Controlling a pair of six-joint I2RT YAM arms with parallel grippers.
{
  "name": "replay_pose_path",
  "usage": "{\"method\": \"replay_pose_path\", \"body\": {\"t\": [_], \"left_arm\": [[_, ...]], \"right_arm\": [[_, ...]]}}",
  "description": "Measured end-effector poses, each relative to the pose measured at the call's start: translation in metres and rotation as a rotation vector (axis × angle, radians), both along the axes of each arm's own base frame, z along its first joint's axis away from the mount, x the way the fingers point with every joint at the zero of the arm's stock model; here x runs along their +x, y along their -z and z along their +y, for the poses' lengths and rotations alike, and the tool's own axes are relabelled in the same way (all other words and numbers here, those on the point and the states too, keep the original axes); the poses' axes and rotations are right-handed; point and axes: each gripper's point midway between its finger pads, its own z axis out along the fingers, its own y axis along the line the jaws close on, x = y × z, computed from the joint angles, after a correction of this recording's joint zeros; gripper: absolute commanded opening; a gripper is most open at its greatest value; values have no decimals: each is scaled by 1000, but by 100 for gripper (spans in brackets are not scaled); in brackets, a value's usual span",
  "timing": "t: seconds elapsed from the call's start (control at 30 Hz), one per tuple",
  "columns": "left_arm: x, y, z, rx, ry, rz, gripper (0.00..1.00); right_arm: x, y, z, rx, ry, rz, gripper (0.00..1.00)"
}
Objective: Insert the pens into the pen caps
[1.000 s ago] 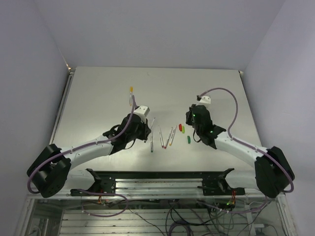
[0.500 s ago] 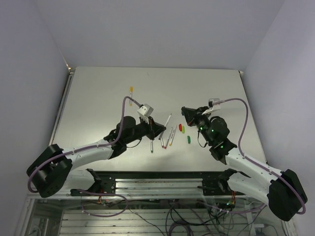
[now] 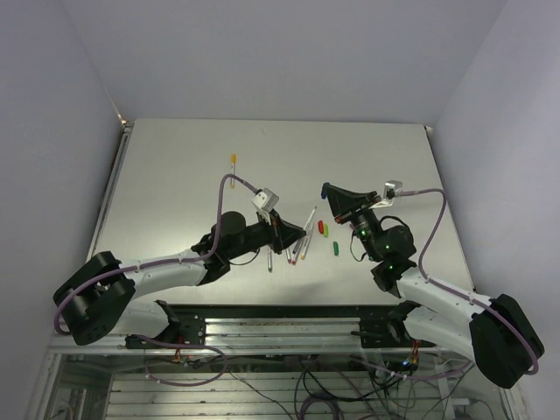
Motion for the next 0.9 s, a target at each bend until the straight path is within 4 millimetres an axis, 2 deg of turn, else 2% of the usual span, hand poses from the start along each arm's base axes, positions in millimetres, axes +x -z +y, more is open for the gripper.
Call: {"method": "replay_pose_path", "body": {"t": [0.17,0.47,0.9], "left_arm": [[0,-6,-2,-26,-4,-2,7],[2,-22,-4,-91,-12,-20,7],[4,-16,-7,-92,-12,-4,7]], "right_arm": [[-2,-8,3,57,-26,-23,0],[-5,-7,7,91,-58,-20,0],[-7,-8,8,130,-76,-21,0]]}}
